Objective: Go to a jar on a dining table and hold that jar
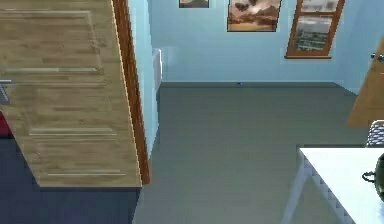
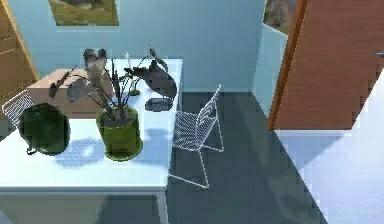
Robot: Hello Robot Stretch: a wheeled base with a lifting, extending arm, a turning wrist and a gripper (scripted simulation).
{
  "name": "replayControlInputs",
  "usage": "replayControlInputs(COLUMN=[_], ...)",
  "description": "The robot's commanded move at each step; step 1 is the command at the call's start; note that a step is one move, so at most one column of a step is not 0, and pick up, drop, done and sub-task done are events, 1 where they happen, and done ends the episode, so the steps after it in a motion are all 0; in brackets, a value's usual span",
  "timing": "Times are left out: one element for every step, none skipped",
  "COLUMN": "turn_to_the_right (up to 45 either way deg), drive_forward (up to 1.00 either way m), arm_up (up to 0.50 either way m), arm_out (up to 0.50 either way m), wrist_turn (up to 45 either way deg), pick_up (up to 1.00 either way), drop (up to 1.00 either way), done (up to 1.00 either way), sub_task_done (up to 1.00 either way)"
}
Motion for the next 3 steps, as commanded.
replayControlInputs(turn_to_the_right=[-33.0, 45.0, 6.0], drive_forward=[0.0, 0.0, 0.0], arm_up=[0.0, 0.0, 0.0], arm_out=[0.0, 0.0, 0.0], wrist_turn=[0.0, 0.0, 0.0], pick_up=[0.0, 0.0, 0.0], drop=[0.0, 0.0, 0.0], done=[0.0, 0.0, 0.0], sub_task_done=[0.0, 0.0, 0.0])
